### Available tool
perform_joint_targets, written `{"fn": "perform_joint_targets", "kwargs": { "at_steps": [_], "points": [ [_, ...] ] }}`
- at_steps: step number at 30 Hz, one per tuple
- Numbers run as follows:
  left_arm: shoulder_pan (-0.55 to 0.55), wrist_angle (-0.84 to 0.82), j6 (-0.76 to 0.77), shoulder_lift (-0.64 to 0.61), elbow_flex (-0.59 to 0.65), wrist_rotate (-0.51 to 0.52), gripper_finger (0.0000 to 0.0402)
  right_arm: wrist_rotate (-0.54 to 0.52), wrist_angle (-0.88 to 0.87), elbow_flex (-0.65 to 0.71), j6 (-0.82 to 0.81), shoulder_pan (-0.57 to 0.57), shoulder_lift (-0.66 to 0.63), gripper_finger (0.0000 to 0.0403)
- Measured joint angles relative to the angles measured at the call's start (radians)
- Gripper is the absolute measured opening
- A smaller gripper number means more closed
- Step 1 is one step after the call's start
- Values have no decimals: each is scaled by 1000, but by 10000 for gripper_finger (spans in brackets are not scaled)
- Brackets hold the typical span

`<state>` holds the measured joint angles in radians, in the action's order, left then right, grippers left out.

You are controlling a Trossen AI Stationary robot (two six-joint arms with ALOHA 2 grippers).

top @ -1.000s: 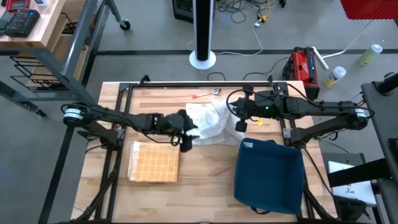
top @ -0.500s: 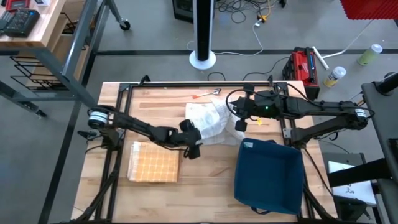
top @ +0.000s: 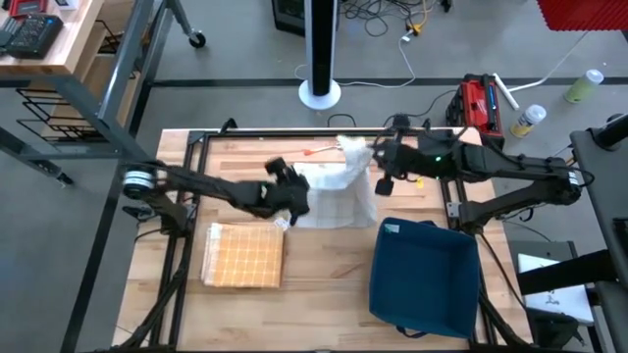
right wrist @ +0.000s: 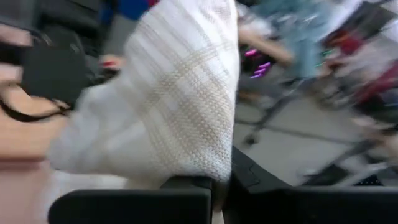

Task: Fold towel
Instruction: Fold the white towel

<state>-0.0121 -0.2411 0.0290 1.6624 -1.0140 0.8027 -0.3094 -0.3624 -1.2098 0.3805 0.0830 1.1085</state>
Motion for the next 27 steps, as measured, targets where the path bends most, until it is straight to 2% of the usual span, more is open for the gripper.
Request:
{"fn": "perform_joint_targets", "kwargs": {
  "at_steps": [5,9,12,16,21,24,27],
  "points": [
    [-88,-29,-234,-162,-97,137,3,-195,16,-125,185,6,13,0],
    [-201,-9,-435,-264,-223,172,1,-249,64,-205,324,44,20,0],
    [-289,50,-577,-303,-338,166,1,-278,164,-253,436,92,37,0],
    [-361,147,-731,-306,-522,157,1,-314,336,-308,597,147,77,0],
    [-376,187,-929,-258,-763,123,0,-322,520,-383,789,194,145,0],
    [-376,240,-1109,-198,-898,123,0,-327,578,-460,877,218,213,0],
    [-377,255,-1275,-117,-1056,129,0,-384,591,-574,946,242,298,0]
  ]
}}
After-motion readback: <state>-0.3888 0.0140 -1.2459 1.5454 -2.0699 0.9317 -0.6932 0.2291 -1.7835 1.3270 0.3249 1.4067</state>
